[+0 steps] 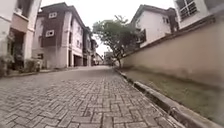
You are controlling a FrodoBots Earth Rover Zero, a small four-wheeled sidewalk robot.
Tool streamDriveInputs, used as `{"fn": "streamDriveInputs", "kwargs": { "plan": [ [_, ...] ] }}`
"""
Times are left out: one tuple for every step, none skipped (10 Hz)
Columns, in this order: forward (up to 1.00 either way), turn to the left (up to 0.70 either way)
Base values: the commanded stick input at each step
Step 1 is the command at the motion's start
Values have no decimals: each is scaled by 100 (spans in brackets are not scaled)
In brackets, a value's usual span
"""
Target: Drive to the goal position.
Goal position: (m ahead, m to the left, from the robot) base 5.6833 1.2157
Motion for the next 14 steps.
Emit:
{"fn": "streamDriveInputs", "kwargs": {
  "plan": [
    [70,0],
    [70,0],
    [70,0],
    [70,0],
    [70,0],
    [70,0],
    [70,0],
    [70,0],
    [70,0],
    [70,0],
    [70,0],
    [70,0],
    [70,0],
    [70,0]
  ]
}}
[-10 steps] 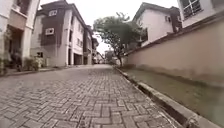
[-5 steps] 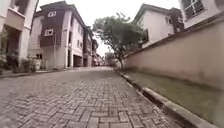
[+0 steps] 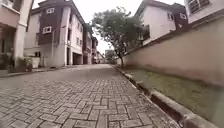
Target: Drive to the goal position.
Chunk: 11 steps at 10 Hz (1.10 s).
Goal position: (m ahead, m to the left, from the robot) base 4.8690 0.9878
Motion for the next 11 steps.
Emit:
{"fn": "streamDriveInputs", "kwargs": {
  "plan": [
    [70,0],
    [70,0],
    [70,0],
    [70,0],
    [70,0],
    [70,0],
    [70,0],
    [70,0],
    [70,0],
    [70,0],
    [70,0]
  ]
}}
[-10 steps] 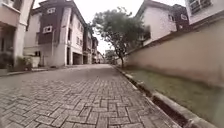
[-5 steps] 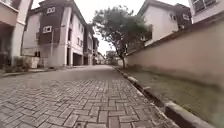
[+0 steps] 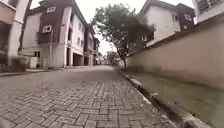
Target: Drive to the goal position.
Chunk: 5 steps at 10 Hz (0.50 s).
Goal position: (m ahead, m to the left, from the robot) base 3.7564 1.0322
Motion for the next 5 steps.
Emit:
{"fn": "streamDriveInputs", "kwargs": {
  "plan": [
    [70,0],
    [70,0],
    [70,0],
    [70,0],
    [70,0]
  ]
}}
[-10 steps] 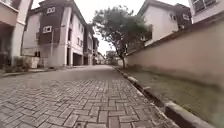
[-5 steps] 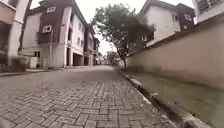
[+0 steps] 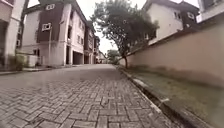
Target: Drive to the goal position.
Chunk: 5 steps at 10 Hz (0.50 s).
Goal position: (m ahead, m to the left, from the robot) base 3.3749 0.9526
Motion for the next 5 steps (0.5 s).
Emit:
{"fn": "streamDriveInputs", "kwargs": {
  "plan": [
    [70,0],
    [70,0],
    [70,0],
    [70,0],
    [70,0]
  ]
}}
